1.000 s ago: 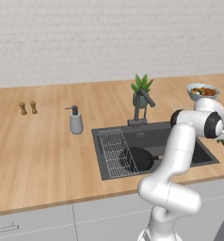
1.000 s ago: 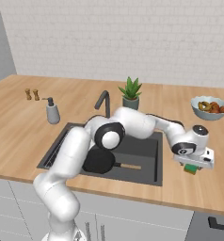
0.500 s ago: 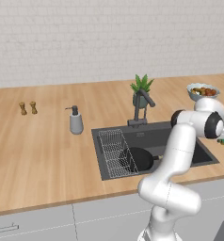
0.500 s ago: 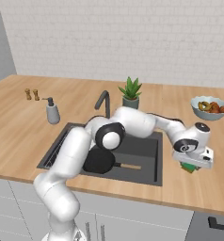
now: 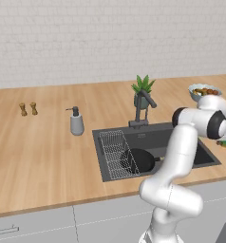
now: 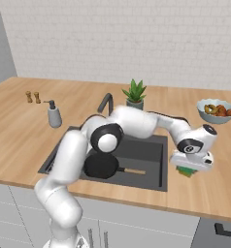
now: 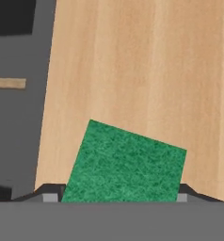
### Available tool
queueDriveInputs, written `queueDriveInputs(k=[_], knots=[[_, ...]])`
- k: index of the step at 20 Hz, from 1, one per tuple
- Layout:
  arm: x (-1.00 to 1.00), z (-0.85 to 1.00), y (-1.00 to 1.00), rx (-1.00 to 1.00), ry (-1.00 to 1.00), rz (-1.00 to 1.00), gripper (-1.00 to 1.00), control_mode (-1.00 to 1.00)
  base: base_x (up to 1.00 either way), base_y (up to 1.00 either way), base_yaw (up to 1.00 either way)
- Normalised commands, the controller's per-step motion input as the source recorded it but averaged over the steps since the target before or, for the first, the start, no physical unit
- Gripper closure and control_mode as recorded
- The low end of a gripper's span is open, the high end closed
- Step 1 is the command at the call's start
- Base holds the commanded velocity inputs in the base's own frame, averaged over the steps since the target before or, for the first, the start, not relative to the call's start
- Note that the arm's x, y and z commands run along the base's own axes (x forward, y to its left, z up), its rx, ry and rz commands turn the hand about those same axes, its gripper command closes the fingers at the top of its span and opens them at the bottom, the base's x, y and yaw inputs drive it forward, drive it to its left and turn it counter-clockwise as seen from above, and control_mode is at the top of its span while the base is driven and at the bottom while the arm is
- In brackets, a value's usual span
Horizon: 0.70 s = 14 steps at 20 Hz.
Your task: Pick the pan and sponge and place them into the sink. Then turn on the water.
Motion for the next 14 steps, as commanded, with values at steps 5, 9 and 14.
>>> queueDriveInputs(k=[5, 9, 14], knots=[[-0.47, 0.34, 0.71, 0.02, -0.26, 0.36, 1.00, -1.00, 0.00, 0.00, 0.00], [-0.44, 0.49, 0.73, 0.00, -0.33, 0.38, 1.00, -1.00, 0.00, 0.00, 0.00], [-0.40, 0.51, 0.71, 0.00, -0.40, 0.37, 1.00, -1.00, 0.00, 0.00, 0.00]])
